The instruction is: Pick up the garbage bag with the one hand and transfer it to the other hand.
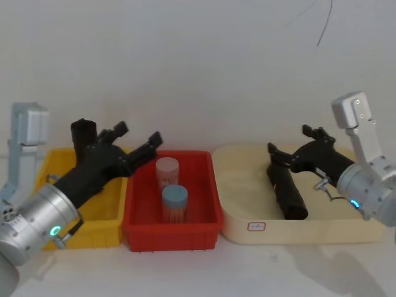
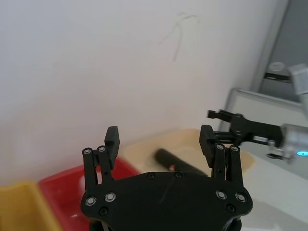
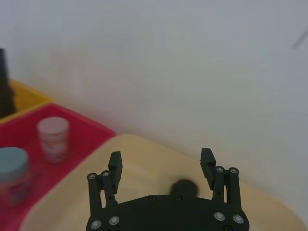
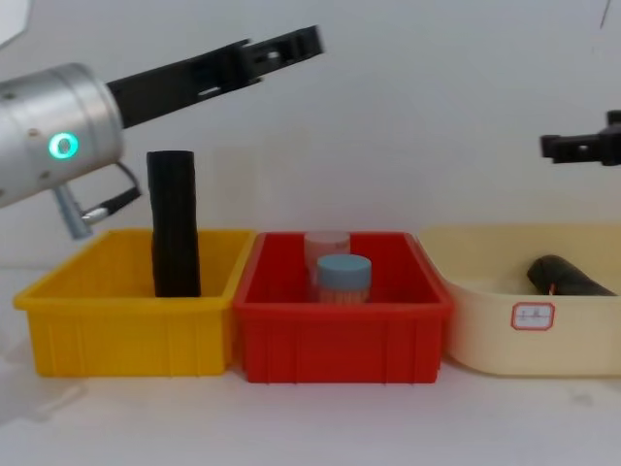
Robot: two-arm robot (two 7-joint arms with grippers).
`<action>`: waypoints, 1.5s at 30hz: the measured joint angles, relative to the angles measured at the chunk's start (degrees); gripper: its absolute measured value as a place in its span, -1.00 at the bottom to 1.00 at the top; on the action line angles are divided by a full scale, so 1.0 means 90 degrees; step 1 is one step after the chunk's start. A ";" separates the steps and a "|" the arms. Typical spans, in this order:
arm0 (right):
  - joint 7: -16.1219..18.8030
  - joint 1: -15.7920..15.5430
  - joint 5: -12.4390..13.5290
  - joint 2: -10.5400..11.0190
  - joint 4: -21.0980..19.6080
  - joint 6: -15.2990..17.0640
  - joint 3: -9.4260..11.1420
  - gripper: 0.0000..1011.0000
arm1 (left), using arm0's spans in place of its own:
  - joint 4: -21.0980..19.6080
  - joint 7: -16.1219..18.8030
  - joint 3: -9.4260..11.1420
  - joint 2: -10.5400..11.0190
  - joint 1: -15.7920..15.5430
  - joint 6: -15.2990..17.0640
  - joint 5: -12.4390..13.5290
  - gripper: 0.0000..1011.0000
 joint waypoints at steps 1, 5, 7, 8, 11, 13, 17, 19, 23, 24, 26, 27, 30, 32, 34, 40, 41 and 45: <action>0.0038 0.0004 0.0015 -0.0015 -0.0006 0.0000 -0.0016 0.98 | -0.0043 0.0074 -0.0060 0.0060 0.0054 -0.0020 0.0027 0.98; 0.0250 0.0035 0.0074 -0.0100 -0.0025 0.0008 -0.0121 0.98 | -0.0123 0.0238 -0.0185 0.0183 0.0172 -0.0067 0.0089 0.98; 0.0429 0.0071 0.0131 -0.0175 -0.0025 0.0022 -0.0218 0.98 | -0.0161 0.0318 -0.0242 0.0241 0.0229 -0.0088 0.0124 0.98; 0.0429 0.0071 0.0131 -0.0175 -0.0025 0.0022 -0.0218 0.98 | -0.0161 0.0318 -0.0242 0.0241 0.0229 -0.0088 0.0124 0.98; 0.0655 0.0126 0.0208 -0.0271 -0.0002 0.0045 -0.0341 0.98 | -0.0210 0.0412 -0.0320 0.0322 0.0312 -0.0109 0.0176 0.98; 0.0684 0.0140 0.0222 -0.0291 0.0009 0.0050 -0.0369 0.98 | -0.0235 0.0460 -0.0353 0.0363 0.0350 -0.0114 0.0215 0.98; 0.0991 0.0252 0.0324 -0.0422 0.0100 0.0078 -0.0540 0.98 | -0.0262 0.0510 -0.0393 0.0411 0.0398 -0.0118 0.0259 0.98; 0.1142 0.0322 0.0375 -0.0502 0.0183 0.0103 -0.0647 0.98 | -0.0281 0.0539 -0.0416 0.0438 0.0426 -0.0121 0.0284 0.98; 0.1384 0.0459 0.0441 -0.0630 0.0346 0.0148 -0.0809 0.98 | -0.0306 0.0581 -0.0449 0.0477 0.0465 -0.0124 0.0325 0.98; 0.1431 0.0498 0.0451 -0.0669 0.0404 0.0155 -0.0860 0.98 | -0.0309 0.0588 -0.0453 0.0481 0.0470 -0.0125 0.0329 0.98; 0.1569 0.0600 0.0473 -0.0759 0.0553 0.0180 -0.0975 0.98 | -0.0315 0.0604 -0.0467 0.0497 0.0485 -0.0126 0.0343 0.98; 0.1607 0.0638 0.0479 -0.0788 0.0604 0.0185 -0.1006 0.98 | -0.0315 0.0604 -0.0467 0.0497 0.0485 -0.0126 0.0343 0.98; 0.1754 0.0773 0.0482 -0.0898 0.0830 0.0189 -0.1145 0.98 | -0.0329 0.0625 -0.0481 0.0516 0.0505 -0.0129 0.0364 0.98; 0.1838 0.0885 0.0482 -0.0983 0.1028 0.0177 -0.1240 0.98 | -0.0333 0.0634 -0.0488 0.0525 0.0513 -0.0132 0.0373 0.98; 0.1924 0.0984 0.0476 -0.1066 0.1215 0.0150 -0.1329 0.98 | -0.0337 0.0640 -0.0492 0.0532 0.0517 -0.0133 0.0378 0.98; 0.2062 0.1186 0.0464 -0.1243 0.1641 0.0078 -0.1502 0.98 | -0.0345 0.0655 -0.0504 0.0546 0.0532 -0.0133 0.0389 0.98; 0.2091 0.1232 0.0462 -0.1281 0.1745 0.0051 -0.1539 0.98 | -0.0347 0.0658 -0.0506 0.0549 0.0534 -0.0133 0.0392 0.98; 0.2155 0.1324 0.0461 -0.1364 0.1977 -0.0036 -0.1618 0.98 | -0.0349 0.0665 -0.0511 0.0555 0.0541 -0.0133 0.0399 0.98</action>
